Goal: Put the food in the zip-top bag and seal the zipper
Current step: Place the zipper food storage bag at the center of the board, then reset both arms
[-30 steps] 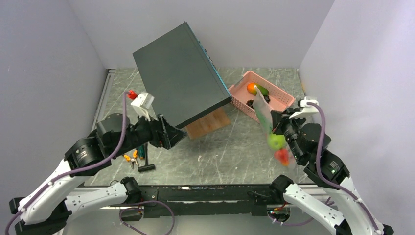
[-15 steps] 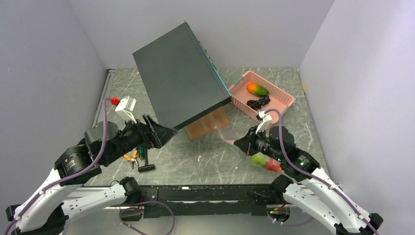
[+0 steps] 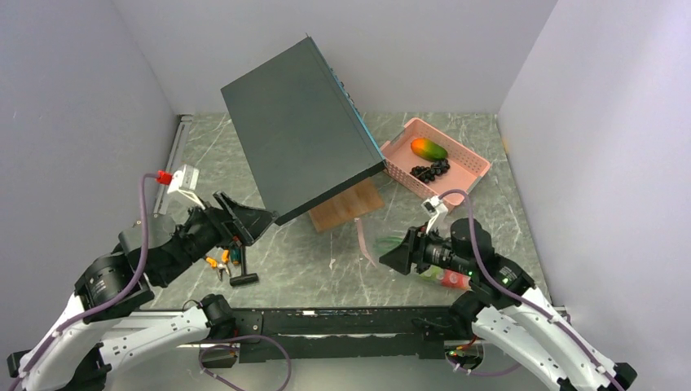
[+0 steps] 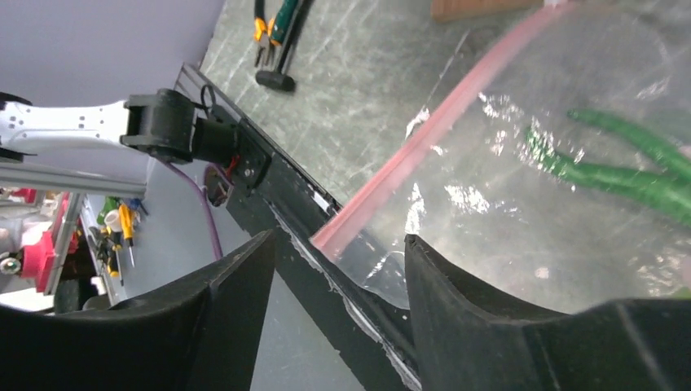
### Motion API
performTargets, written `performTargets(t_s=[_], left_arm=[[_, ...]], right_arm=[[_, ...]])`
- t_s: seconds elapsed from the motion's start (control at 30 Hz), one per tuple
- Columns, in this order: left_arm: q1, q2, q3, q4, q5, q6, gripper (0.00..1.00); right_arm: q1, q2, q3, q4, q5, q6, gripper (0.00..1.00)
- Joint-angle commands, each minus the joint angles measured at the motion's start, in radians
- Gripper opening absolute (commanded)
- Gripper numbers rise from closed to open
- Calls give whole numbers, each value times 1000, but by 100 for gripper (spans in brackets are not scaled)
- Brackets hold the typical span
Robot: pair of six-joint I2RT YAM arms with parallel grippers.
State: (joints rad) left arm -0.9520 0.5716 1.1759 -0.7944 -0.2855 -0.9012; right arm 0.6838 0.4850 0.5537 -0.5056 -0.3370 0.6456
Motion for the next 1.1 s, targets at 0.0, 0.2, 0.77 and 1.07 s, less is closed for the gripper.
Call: performTargets(t_s=[0.0, 0.2, 0.77, 1.07], left_arm=[[2, -14, 62, -12, -78, 6, 89], [3, -1, 187, -31, -148, 104, 89], [2, -50, 338, 152, -276, 432, 88], [3, -84, 299, 154, -367, 423, 86]], right_arm=[[0, 8, 165, -97, 62, -82, 64], [0, 61, 444, -266, 243, -212, 79], [0, 77, 943, -300, 997, -421, 100], [0, 55, 917, -310, 941, -398, 100]])
